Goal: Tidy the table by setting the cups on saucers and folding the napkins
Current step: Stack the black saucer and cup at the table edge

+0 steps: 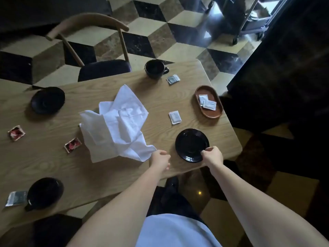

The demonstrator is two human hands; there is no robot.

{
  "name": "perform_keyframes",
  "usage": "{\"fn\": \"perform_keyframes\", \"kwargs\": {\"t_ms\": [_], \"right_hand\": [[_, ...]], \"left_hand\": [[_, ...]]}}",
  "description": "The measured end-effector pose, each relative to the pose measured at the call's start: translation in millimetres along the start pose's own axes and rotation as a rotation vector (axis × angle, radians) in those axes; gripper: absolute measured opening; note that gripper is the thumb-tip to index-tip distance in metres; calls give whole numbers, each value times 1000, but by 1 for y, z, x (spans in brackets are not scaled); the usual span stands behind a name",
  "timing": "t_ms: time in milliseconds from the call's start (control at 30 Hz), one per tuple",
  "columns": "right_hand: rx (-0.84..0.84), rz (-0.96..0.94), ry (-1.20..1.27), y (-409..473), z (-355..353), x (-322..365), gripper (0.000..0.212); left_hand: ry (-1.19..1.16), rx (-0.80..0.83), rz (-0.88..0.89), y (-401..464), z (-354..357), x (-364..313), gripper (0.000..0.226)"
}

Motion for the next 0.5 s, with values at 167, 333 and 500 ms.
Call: {"fn": "perform_keyframes", "kwargs": {"t_ms": [167,333,500], "right_hand": [[40,-54,-130,43,-2,18,50],[105,-128,-148,71,12,15,50],[84,-146,-107,70,17,11,33]], "left_hand": [[-4,-100,-42,4,35,-16,37],[-37,-65,-79,13,62,-25,48],[87,-39,-21,17,60,-28,36]]}}
Point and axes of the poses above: each hand's wrist, its own y-axis towards the middle knuckle, its own z-axis out of the palm, x = y × z, the point moved 7 cm from there along y, towards the middle knuckle, and after that the axes turned 6 degrees about -x, right-handed, at the moved point
